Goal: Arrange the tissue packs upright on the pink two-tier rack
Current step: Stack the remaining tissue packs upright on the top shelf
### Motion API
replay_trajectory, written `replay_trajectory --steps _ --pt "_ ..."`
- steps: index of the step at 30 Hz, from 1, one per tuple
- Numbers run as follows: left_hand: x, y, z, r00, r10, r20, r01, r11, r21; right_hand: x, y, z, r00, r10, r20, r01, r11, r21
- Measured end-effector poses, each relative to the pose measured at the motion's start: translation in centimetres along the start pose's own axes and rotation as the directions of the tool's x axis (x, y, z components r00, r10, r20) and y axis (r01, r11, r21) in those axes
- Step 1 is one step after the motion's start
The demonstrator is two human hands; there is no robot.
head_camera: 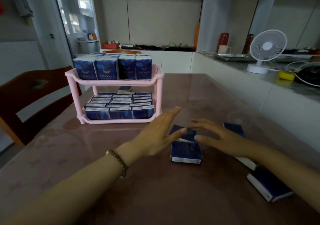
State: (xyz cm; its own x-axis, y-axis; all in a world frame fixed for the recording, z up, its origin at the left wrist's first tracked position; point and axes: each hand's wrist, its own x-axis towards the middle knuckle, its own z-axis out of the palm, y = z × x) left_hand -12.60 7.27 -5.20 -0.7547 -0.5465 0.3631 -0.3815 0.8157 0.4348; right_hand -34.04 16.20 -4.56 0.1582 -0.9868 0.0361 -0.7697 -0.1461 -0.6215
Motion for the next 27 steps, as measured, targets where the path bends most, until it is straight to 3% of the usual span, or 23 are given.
replay_trajectory --steps 4,10,12,19,24,27 --pt "0.3 -0.5 2.2 0.973 -0.176 0.149 0.208 0.948 -0.241 -1.7 0.3 -1.0 0.994 0.112 -0.012 -0.113 0.987 -0.115" --pt "-0.2 -1.5 2.9 0.966 -0.213 0.143 0.223 0.973 -0.056 -2.4 -0.7 1.4 0.992 0.125 -0.011 -0.123 0.959 -0.254" --pt "-0.6 -1.6 2.8 0.973 -0.206 0.103 0.214 0.975 -0.066 -2.2 -1.1 1.8 0.991 0.129 -0.022 -0.13 0.965 -0.227" --pt "-2.7 -1.9 1.1 0.969 -0.243 -0.045 0.214 0.916 -0.339 -1.0 -2.4 2.9 0.992 0.125 0.019 -0.124 0.99 -0.062" --pt "-4.2 -2.0 1.0 0.958 -0.273 -0.09 0.189 0.835 -0.517 0.0 -3.7 4.8 0.991 0.108 -0.075 -0.101 0.99 0.098" --pt "-4.7 -2.1 1.5 0.955 -0.269 -0.122 0.165 0.83 -0.533 0.4 -4.4 6.4 0.964 0.205 -0.169 -0.18 0.972 0.153"
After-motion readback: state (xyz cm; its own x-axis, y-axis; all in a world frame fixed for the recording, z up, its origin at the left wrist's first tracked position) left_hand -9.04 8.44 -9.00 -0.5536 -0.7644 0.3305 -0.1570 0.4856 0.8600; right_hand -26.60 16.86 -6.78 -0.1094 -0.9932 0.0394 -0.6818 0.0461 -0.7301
